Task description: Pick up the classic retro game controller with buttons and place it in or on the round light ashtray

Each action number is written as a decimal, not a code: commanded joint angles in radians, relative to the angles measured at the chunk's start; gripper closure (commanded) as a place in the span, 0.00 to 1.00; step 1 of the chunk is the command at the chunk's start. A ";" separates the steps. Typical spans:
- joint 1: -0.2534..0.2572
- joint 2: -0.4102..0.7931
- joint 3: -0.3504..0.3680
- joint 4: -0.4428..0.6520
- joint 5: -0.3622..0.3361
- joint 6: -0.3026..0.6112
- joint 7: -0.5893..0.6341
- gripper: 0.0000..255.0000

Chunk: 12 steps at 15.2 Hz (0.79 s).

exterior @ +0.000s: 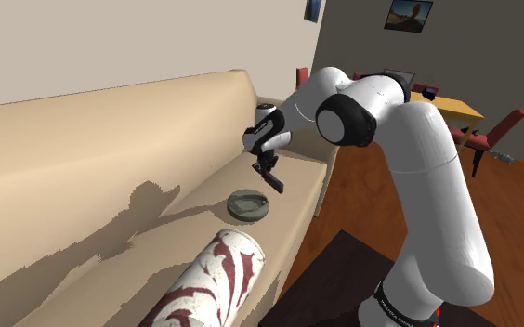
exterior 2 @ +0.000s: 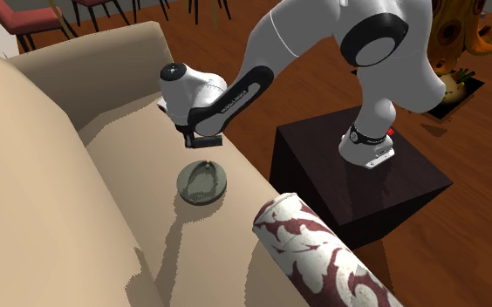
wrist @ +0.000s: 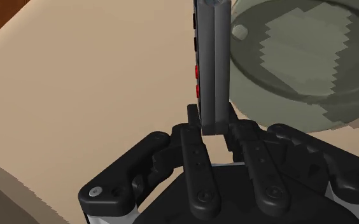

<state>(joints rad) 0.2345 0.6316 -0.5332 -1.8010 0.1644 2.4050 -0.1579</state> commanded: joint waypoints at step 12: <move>0.071 0.141 0.048 0.201 0.017 -0.084 0.148 1.00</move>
<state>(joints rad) 0.3084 0.7636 -0.4886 -1.6035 0.1785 2.3152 -0.0106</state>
